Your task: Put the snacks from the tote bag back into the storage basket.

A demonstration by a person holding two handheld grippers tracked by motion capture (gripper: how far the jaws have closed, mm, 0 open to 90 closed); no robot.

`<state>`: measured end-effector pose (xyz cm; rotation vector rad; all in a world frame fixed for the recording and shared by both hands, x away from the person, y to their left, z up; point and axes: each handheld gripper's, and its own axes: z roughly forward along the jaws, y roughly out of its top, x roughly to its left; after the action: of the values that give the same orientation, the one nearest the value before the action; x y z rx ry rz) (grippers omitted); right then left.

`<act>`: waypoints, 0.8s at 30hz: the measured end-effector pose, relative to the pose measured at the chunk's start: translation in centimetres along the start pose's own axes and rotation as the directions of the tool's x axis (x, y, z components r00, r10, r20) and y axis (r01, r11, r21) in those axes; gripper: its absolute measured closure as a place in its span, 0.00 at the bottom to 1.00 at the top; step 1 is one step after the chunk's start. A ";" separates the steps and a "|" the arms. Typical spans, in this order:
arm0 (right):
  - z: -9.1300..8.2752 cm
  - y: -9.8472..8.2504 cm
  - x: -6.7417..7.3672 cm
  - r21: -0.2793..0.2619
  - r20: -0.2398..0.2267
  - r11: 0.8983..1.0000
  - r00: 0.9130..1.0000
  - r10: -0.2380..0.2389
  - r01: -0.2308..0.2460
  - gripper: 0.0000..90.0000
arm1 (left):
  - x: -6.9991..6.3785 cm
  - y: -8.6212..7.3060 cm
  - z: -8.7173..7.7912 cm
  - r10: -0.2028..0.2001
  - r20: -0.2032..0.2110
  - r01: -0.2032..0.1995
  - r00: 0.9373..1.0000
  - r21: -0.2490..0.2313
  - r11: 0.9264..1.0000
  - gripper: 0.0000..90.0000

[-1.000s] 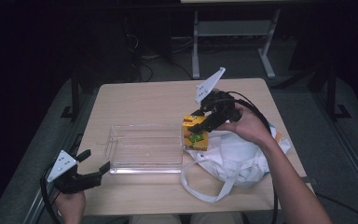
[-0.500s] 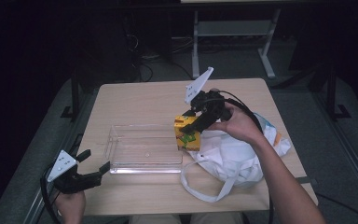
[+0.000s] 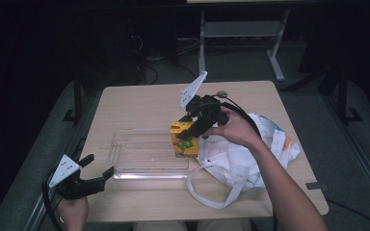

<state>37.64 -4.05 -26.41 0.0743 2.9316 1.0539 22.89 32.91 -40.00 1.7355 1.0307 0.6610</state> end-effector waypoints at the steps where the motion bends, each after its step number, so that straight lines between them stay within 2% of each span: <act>1: 0.0 0.0 0.0 0.000 0.000 1.000 1.000 0.000 0.000 0.58 | 0.0 0.0 0.0 0.000 0.000 0.000 1.000 0.000 1.000 0.14; 24: 3.6 1.2 -0.4 0.020 -0.050 1.000 0.999 0.001 0.000 0.58 | 0.1 0.0 -0.1 -0.001 -0.003 0.001 1.000 -0.005 1.000 0.14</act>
<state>38.20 -0.82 -28.40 0.0492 2.9876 1.0414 22.88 33.04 -39.95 1.7303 1.0312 0.6647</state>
